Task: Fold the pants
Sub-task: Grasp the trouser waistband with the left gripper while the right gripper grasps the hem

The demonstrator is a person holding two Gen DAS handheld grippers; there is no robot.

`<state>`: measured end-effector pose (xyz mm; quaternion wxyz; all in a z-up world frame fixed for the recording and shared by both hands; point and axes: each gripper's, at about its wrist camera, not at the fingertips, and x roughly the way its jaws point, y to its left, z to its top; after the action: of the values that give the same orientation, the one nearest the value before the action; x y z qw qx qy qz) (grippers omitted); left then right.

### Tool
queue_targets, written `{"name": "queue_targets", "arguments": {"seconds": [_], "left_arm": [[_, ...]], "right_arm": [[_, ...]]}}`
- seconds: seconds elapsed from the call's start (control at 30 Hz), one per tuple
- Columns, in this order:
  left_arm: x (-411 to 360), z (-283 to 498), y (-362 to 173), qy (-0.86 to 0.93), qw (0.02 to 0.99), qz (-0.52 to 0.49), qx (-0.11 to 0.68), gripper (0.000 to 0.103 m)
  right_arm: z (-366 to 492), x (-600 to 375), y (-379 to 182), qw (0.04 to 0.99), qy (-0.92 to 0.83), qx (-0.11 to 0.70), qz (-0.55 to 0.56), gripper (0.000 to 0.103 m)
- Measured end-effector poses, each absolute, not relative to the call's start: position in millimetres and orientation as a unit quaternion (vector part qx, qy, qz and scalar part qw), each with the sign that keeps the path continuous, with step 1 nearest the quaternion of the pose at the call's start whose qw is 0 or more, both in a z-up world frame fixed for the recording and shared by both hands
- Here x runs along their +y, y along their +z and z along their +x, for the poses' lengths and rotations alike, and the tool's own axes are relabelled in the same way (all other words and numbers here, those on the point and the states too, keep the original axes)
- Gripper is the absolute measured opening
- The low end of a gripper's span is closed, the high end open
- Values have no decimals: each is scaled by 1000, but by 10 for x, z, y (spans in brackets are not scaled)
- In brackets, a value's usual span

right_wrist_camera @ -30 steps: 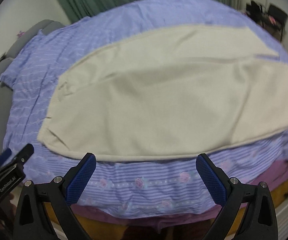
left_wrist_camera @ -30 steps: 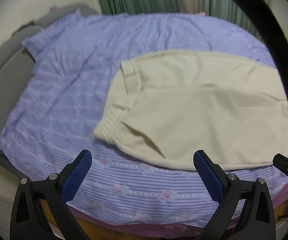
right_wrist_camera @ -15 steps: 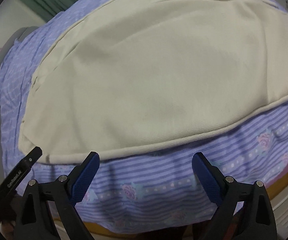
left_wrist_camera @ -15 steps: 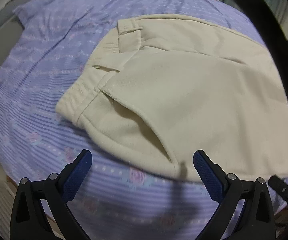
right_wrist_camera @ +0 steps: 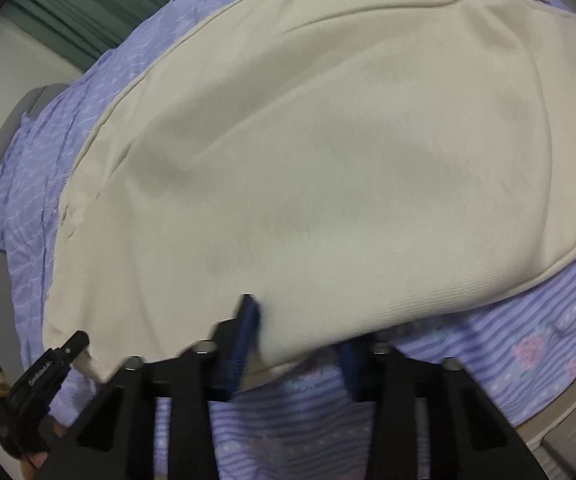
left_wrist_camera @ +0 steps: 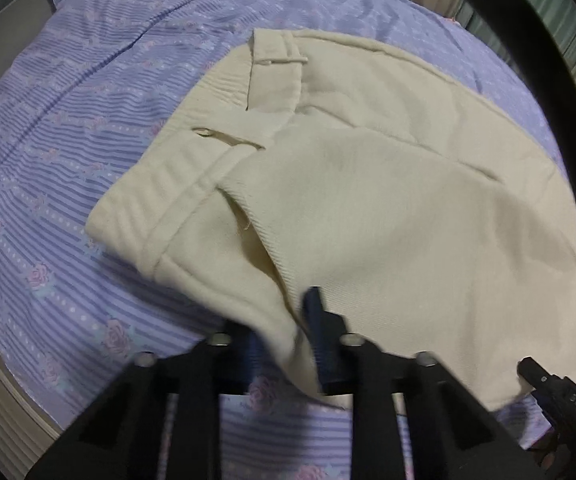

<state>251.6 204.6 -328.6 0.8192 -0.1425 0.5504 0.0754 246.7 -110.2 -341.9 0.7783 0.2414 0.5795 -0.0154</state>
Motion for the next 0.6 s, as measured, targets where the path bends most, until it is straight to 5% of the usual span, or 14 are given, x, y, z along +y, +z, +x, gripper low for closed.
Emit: {"name": "queue_targets", "arguments": {"seconds": [0.37, 0.6], "left_arm": [[1957, 2498, -2378, 76, 844, -113, 519, 9], [1880, 3096, -1973, 78, 874, -130, 461, 9]], "right_arm": [[2450, -1243, -2157, 825, 48, 541, 155, 15], [3263, -1363, -1682, 867, 61, 470, 151, 12]]}}
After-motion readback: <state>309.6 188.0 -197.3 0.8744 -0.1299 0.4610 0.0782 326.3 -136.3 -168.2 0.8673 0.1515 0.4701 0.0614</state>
